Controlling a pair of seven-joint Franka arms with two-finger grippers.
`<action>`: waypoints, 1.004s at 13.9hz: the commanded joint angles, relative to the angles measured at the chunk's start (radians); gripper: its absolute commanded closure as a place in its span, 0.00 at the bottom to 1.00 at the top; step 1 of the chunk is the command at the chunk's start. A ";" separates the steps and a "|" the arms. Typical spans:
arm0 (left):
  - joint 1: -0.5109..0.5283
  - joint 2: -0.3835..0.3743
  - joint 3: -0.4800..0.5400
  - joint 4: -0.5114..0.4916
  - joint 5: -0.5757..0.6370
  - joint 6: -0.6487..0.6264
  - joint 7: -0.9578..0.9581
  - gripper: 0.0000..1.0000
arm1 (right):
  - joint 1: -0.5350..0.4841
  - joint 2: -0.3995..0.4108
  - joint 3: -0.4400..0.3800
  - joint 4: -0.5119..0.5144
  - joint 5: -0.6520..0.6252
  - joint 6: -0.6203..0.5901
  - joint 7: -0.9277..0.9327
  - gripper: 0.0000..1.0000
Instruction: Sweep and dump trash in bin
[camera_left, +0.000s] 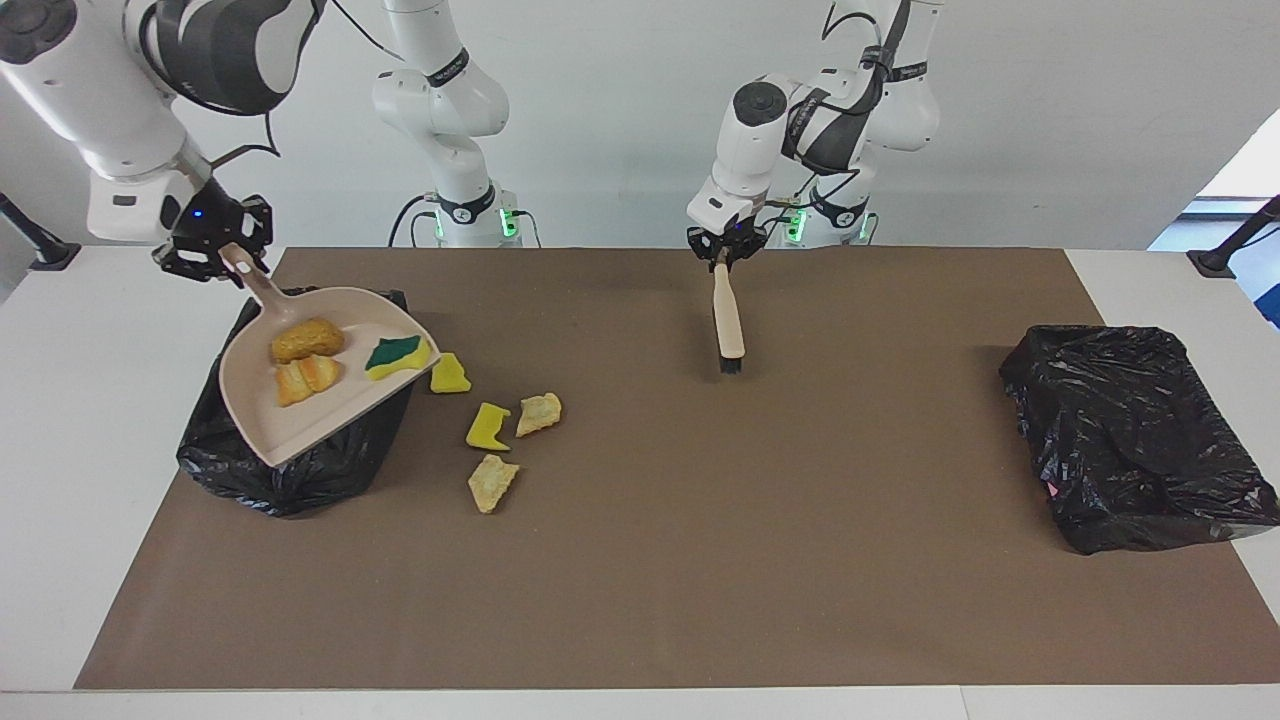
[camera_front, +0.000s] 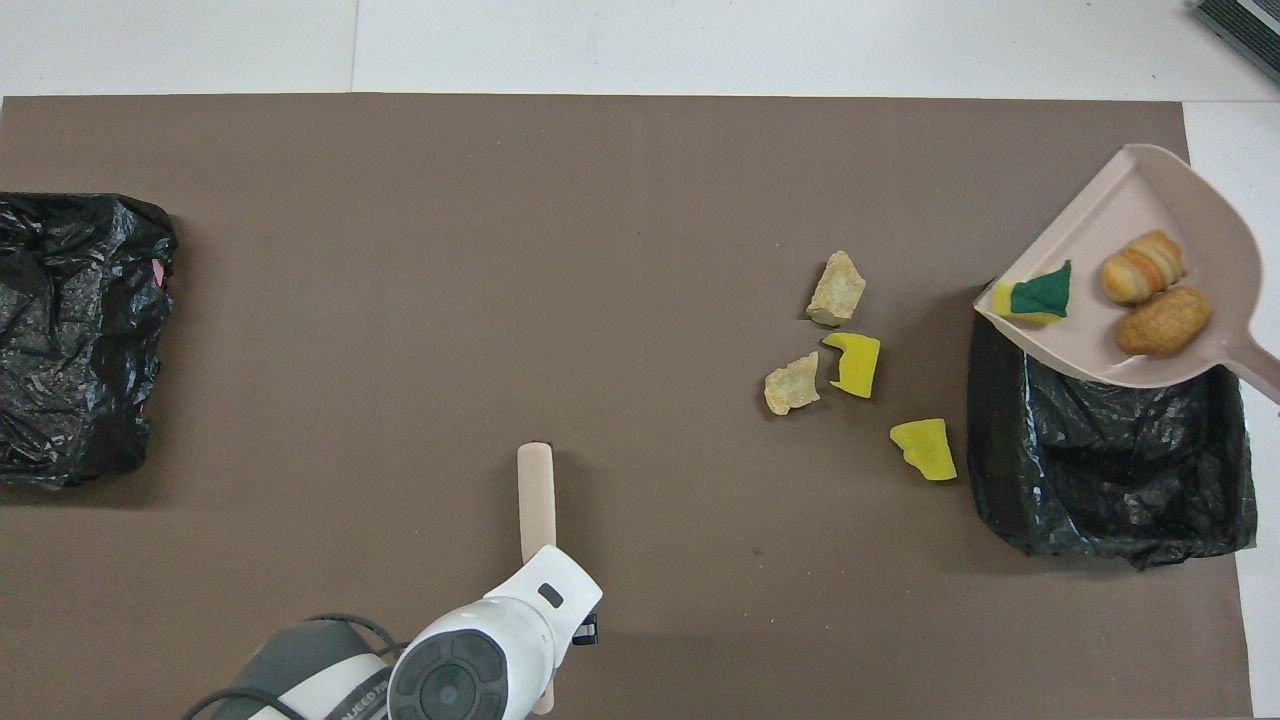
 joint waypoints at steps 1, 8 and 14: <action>-0.063 -0.028 0.016 -0.070 -0.020 0.080 -0.057 1.00 | -0.024 -0.028 0.017 -0.018 -0.120 -0.009 -0.016 1.00; -0.025 0.029 0.022 -0.052 -0.046 0.156 -0.045 0.00 | -0.058 -0.024 0.016 -0.081 -0.348 0.034 -0.008 1.00; 0.229 0.095 0.025 0.202 -0.037 -0.079 0.028 0.00 | -0.069 0.027 0.017 -0.106 -0.494 0.117 0.052 1.00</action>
